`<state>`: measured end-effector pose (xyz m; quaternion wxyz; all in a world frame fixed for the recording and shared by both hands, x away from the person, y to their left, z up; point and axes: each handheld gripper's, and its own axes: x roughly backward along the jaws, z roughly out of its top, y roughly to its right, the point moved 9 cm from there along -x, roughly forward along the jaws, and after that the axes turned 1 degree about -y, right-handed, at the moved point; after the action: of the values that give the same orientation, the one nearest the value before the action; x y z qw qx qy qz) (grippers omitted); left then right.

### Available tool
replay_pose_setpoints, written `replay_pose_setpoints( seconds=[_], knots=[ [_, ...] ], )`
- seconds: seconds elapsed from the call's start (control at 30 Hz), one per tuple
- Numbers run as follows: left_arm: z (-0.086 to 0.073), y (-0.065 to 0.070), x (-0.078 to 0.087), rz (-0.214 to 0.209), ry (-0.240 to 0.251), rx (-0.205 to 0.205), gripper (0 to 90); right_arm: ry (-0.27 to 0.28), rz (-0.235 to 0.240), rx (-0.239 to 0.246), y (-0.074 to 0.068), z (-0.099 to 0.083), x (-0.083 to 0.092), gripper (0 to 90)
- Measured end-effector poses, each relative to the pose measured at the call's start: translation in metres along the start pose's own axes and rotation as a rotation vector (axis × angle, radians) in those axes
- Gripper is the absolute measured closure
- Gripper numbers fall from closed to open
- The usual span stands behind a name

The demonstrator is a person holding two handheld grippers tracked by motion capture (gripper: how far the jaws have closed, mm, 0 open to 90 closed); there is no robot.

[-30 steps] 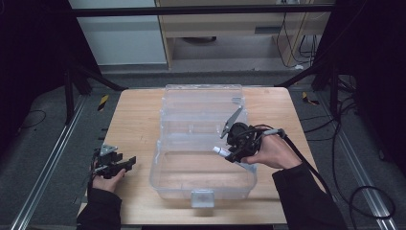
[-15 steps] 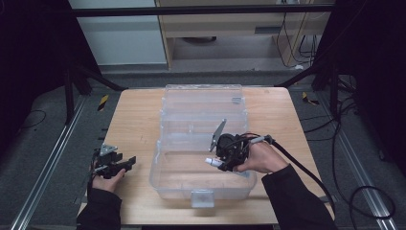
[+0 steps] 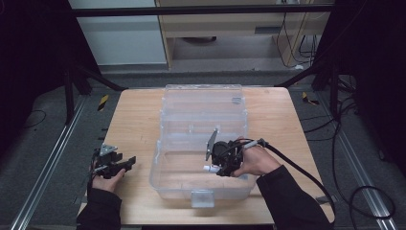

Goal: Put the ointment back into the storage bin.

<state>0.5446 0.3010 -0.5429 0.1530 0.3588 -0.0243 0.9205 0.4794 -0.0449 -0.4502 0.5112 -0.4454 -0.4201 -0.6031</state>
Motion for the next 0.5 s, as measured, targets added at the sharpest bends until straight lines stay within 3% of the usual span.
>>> replay_pose_setpoints(
  seconds=[0.5],
  knots=[
    [0.000,0.000,0.000,0.001,-0.001,-0.001,37.2,-0.045,0.004,0.030,0.001,-0.010,-0.020,69.7]
  ],
)
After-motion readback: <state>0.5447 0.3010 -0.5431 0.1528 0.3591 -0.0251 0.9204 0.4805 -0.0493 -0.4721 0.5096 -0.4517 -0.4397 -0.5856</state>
